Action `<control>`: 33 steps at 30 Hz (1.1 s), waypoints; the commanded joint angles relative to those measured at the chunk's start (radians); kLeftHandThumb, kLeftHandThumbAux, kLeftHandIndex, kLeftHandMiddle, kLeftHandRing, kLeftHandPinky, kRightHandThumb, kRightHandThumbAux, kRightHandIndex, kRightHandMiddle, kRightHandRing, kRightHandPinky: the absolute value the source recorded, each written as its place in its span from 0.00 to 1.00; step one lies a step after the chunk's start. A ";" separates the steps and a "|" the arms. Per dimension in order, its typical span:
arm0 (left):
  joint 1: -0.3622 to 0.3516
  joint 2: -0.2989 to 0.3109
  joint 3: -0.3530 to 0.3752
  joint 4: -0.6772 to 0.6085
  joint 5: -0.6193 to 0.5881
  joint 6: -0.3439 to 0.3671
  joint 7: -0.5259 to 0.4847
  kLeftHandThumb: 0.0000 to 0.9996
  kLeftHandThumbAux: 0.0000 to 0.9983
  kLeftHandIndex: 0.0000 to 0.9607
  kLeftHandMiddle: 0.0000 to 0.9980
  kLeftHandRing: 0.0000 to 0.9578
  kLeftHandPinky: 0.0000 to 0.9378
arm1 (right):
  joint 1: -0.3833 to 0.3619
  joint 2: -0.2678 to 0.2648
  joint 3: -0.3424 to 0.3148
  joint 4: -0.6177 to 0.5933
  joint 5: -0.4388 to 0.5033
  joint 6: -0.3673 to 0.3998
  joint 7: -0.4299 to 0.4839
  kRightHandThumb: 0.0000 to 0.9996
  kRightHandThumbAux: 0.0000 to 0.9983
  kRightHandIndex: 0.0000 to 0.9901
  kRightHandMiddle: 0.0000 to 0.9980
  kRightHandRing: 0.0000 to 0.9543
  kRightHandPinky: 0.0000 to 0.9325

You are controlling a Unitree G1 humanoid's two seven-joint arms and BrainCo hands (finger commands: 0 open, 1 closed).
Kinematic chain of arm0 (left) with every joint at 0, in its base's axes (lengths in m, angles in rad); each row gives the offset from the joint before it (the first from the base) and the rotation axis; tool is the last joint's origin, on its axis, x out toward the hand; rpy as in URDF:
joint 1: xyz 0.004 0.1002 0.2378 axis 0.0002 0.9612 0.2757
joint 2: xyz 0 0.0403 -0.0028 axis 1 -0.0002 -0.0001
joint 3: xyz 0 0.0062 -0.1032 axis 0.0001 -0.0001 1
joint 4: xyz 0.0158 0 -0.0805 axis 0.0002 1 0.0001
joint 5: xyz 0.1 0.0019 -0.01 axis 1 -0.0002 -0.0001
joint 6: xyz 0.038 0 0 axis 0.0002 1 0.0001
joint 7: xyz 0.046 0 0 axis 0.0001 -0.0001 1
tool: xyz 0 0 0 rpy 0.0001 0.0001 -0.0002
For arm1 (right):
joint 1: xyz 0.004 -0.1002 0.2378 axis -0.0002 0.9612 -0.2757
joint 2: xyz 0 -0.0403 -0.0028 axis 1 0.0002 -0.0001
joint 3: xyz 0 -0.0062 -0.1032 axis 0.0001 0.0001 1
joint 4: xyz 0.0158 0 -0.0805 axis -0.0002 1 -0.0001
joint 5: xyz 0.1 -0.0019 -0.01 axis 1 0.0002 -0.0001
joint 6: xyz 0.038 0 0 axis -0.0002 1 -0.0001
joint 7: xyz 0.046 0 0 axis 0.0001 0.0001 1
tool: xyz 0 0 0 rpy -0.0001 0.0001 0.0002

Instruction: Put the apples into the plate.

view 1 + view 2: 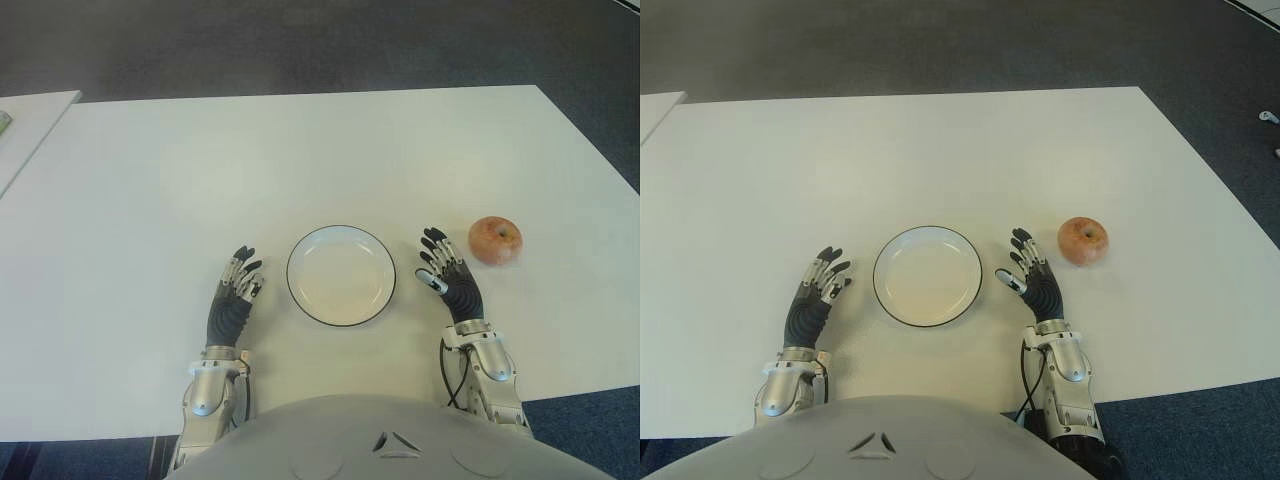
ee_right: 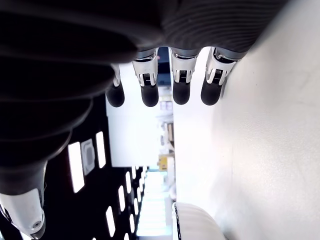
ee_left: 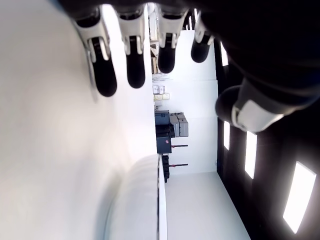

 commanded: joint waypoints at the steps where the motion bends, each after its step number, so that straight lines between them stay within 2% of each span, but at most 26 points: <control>1: 0.027 0.000 -0.009 0.042 -0.001 0.054 -0.015 0.11 0.53 0.05 0.12 0.19 0.27 | 0.050 0.005 0.015 0.056 -0.012 0.090 0.005 0.15 0.63 0.07 0.08 0.04 0.03; 14: 0.018 0.007 0.000 0.058 -0.012 0.048 -0.026 0.13 0.54 0.04 0.10 0.17 0.24 | 0.046 0.012 0.021 0.057 -0.018 0.082 0.001 0.15 0.64 0.07 0.09 0.05 0.04; 21: 0.011 0.007 0.004 0.069 -0.024 0.049 -0.033 0.13 0.53 0.05 0.11 0.18 0.26 | 0.034 0.011 0.023 0.045 -0.020 0.080 -0.001 0.16 0.65 0.06 0.08 0.05 0.04; 25: 0.005 0.009 0.006 0.076 -0.027 0.042 -0.037 0.13 0.53 0.04 0.10 0.18 0.26 | -0.004 0.003 0.022 -0.057 -0.018 0.118 -0.011 0.17 0.65 0.07 0.07 0.04 0.05; 28: -0.002 0.013 0.010 0.087 -0.035 0.035 -0.046 0.14 0.53 0.04 0.09 0.16 0.25 | -0.061 -0.065 -0.022 -0.204 -0.095 0.082 -0.033 0.20 0.63 0.06 0.07 0.04 0.07; 29: -0.003 0.015 0.012 0.090 -0.039 0.033 -0.049 0.14 0.53 0.04 0.08 0.16 0.24 | -0.071 -0.084 -0.031 -0.229 -0.163 0.034 -0.058 0.21 0.63 0.06 0.07 0.04 0.07; 31: -0.005 0.015 0.014 0.095 -0.043 0.031 -0.053 0.14 0.54 0.04 0.08 0.16 0.24 | -0.081 -0.104 -0.039 -0.245 -0.267 -0.031 -0.098 0.24 0.61 0.06 0.08 0.05 0.07; 33: -0.009 0.014 0.015 0.100 -0.045 0.030 -0.055 0.14 0.54 0.04 0.08 0.16 0.24 | -0.088 -0.116 -0.041 -0.248 -0.323 -0.062 -0.124 0.26 0.61 0.07 0.08 0.05 0.07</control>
